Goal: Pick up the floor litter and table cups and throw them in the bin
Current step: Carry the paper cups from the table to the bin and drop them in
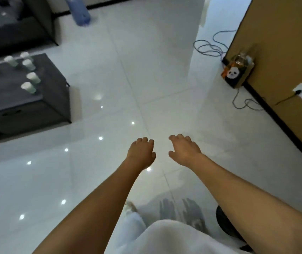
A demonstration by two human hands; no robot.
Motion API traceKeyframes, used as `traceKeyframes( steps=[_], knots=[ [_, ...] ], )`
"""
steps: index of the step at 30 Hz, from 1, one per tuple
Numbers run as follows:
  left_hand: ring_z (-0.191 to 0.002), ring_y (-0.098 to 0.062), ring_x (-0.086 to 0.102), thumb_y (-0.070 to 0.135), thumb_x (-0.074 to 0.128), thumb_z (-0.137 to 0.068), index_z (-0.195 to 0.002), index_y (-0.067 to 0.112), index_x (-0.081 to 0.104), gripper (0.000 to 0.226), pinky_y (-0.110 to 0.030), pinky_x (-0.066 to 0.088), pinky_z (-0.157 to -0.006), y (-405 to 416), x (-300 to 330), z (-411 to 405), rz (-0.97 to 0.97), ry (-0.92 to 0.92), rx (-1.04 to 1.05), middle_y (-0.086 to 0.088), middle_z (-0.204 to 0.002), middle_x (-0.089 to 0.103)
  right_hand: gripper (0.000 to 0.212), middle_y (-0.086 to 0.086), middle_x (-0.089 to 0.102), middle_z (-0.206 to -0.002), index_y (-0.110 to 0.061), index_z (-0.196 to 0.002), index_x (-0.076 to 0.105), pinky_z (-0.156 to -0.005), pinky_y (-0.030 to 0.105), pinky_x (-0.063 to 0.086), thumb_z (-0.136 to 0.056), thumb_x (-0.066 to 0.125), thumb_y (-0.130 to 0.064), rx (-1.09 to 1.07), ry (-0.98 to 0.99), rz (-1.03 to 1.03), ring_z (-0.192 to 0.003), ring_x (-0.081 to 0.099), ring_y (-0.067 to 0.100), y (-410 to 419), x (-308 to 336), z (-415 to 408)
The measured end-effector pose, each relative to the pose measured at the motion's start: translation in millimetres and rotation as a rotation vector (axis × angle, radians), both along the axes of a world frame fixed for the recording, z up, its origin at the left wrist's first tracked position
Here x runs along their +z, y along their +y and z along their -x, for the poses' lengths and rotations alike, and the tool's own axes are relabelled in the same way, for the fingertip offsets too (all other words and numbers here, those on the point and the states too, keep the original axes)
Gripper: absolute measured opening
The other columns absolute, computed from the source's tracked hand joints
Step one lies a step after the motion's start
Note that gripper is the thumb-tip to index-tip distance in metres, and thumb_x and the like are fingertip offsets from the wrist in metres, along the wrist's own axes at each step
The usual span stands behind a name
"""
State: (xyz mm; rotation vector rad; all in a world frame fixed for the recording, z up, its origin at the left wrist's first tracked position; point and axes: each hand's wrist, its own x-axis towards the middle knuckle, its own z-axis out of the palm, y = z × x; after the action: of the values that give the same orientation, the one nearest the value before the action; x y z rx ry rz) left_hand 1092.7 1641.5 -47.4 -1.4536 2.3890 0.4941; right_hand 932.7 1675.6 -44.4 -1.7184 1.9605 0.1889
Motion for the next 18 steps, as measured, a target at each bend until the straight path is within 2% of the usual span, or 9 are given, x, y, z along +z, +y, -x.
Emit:
traceKeyframes(
  steps=[9,18],
  knots=[
    [-0.119,-0.027,0.044,0.032,0.045,-0.095,-0.133,0.010,0.042,0.044,-0.036,0.040,-0.096,-61.9,28.9,-286.8,0.037,-0.020,0.440,-0.010,-0.129,0.049,0.052,0.009,0.046,-0.132,-0.017,-0.139,0.037,-0.091,0.040,0.042,-0.092,0.052,-0.031,0.392,-0.100,0.072,-0.118,0.045,0.031,-118.0,12.5,-290.4],
    [-0.120,-0.027,0.044,0.033,0.046,-0.095,-0.134,0.011,0.042,0.045,-0.036,0.041,-0.094,-112.0,18.8,-434.6,0.002,0.010,0.726,-0.009,-0.131,0.048,0.051,0.008,0.047,-0.129,-0.016,-0.137,0.038,-0.089,0.039,0.043,-0.090,0.053,-0.028,0.632,-0.051,0.004,-0.116,0.045,0.030,-211.3,4.5,-432.2]
  ],
)
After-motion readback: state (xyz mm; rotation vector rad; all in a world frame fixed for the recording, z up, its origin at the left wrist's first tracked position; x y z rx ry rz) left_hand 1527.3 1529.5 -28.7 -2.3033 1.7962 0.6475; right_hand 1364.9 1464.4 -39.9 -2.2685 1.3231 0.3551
